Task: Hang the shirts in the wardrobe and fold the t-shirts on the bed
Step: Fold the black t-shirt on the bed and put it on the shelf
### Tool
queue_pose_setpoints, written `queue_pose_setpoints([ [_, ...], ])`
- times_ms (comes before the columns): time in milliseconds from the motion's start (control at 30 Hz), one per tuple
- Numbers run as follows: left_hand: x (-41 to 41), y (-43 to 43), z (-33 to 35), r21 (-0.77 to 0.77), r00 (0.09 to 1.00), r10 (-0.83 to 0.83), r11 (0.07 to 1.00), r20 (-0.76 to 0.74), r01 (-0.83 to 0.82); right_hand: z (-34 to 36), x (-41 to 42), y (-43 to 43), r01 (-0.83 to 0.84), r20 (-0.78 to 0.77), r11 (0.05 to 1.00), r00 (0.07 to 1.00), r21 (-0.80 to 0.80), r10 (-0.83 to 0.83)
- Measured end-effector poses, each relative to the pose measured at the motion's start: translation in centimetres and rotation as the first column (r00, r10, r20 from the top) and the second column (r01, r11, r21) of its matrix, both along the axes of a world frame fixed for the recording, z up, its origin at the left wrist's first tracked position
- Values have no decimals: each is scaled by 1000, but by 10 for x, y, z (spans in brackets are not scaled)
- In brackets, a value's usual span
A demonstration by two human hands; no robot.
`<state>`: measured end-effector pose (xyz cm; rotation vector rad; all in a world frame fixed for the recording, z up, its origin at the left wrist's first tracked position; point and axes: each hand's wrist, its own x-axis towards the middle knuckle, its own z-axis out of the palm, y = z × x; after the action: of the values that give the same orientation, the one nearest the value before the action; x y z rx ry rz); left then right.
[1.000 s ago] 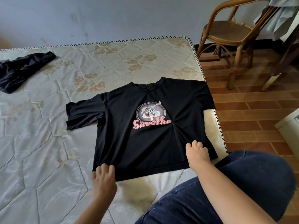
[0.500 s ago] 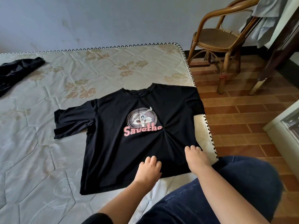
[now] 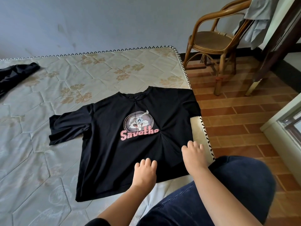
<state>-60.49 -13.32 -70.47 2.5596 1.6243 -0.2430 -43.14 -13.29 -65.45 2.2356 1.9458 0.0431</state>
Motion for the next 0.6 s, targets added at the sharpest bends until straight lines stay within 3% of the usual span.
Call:
queue_pose_setpoints([
  [133, -8, 1, 4, -7, 999, -7, 1000, -37, 6, -15, 7, -2, -25, 45, 973, 998, -228, 36],
  [300, -10, -3, -2, -181, 996, 73, 981, 42, -64, -15, 5, -1, 3, 62, 917, 998, -399, 24],
  [400, -12, 0, 2, -199, 973, 169, 970, 154, -137, -11, 3, 0, -26, 19, 931, 999, -364, 36],
  [600, -49, 39, 6, 3, 856, 324, 935, 403, -355, -2, -18, 12, -113, -186, 990, 978, -81, 97],
])
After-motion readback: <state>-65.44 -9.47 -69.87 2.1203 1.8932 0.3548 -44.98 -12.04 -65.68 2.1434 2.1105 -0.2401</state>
